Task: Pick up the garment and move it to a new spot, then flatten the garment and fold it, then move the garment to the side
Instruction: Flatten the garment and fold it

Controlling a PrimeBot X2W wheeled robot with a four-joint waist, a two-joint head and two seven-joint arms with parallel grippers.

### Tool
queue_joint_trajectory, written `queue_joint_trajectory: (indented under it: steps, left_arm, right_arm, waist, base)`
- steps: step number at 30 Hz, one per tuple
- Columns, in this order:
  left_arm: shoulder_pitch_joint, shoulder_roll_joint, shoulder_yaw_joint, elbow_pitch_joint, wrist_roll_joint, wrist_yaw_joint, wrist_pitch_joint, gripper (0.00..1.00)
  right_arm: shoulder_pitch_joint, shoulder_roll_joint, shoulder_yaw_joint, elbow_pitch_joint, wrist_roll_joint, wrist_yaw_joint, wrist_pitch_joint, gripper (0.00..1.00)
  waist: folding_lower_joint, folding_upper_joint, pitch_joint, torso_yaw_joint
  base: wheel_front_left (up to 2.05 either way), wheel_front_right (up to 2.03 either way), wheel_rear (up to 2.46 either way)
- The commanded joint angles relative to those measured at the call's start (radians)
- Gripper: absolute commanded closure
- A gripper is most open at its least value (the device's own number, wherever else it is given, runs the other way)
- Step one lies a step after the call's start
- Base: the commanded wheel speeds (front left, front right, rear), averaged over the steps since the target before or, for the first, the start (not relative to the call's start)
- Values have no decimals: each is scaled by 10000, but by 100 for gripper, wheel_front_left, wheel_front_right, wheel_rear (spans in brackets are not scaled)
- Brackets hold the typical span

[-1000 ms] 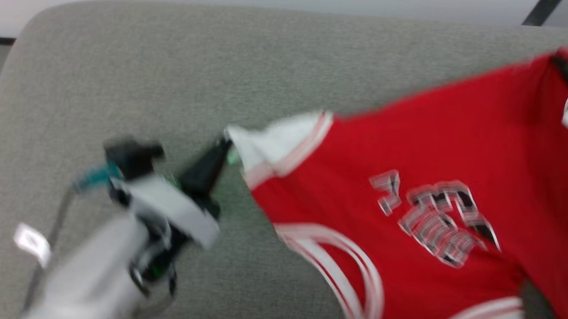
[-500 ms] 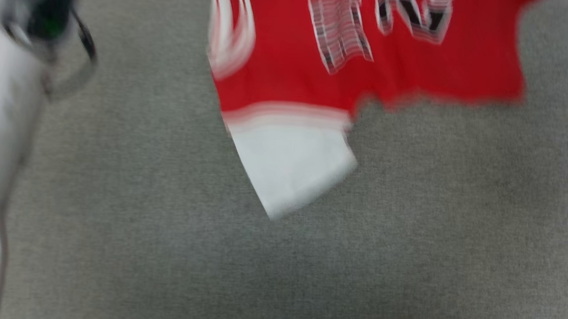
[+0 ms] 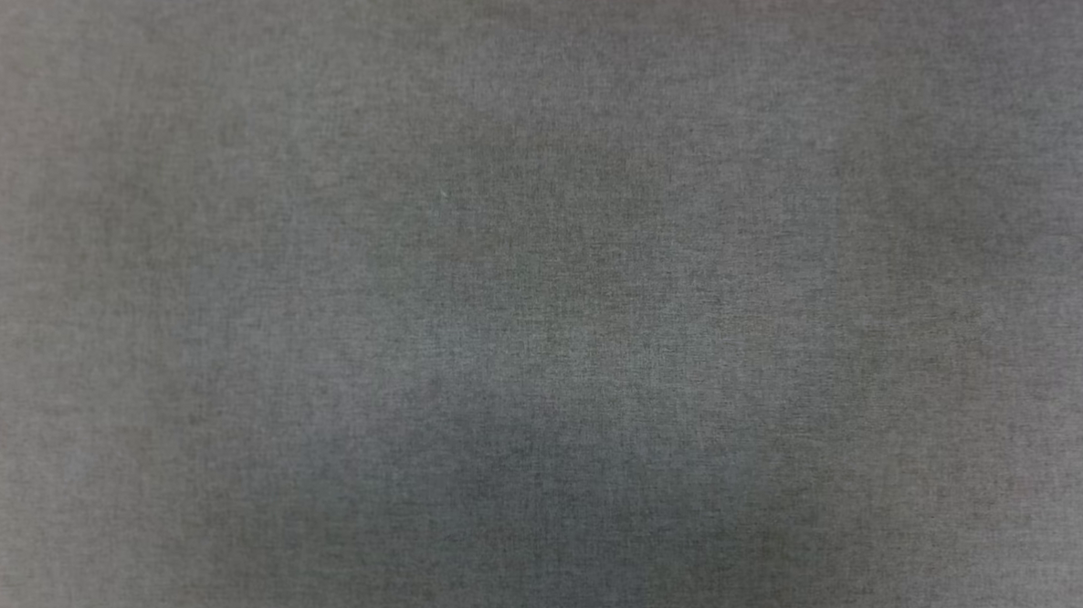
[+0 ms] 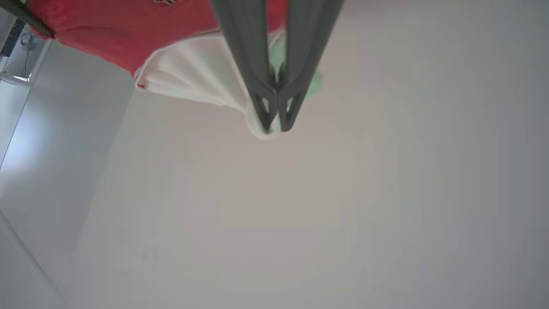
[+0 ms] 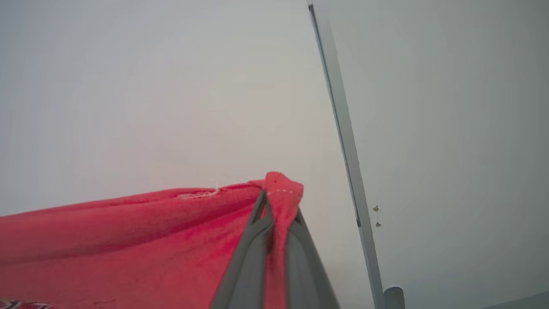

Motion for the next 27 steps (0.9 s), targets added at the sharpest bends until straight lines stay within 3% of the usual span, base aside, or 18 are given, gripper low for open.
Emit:
queue_joint_trajectory:
  steps: [1,8,11,16,19,27]
  left_arm:
    - [580,52,-167,-204,-336,28,47,100]
    - [2965,474,-1178,-1919,-1615,18,289,100]
    - [4285,876,-1844,-2935,-1840,18,118,100]
    - [6618,984,-2416,-4033,-2485,17,-293,100]
    - [7822,979,-2169,-4476,-2839,16,-415,100]
    - [10831,651,-1406,-5255,-2125,16,-447,100]
  right_arm:
    - [431,45,266,-45,-106,-32,20,100]
    - [1973,-180,1400,-995,250,-24,512,100]
    - [3094,-555,1879,-1834,874,-24,796,100]
    - [5245,-1292,2546,-3320,2056,-24,1211,100]
    - [6436,-1761,2820,-4171,2702,-24,1433,100]
    - [9265,-2649,2844,-5933,4042,-24,1906,100]
  waist:
    - [0,0,81,23]
    - [0,0,-26,102]
    - [0,0,-229,204]
    - [0,0,-855,311]
    - [0,0,-1179,284]
    - [0,0,-2060,227]
  base:
    - [0,0,0]
    - [0,0,0]
    - [0,0,0]
    - [0,0,0]
    - [0,0,0]
    - [0,0,0]
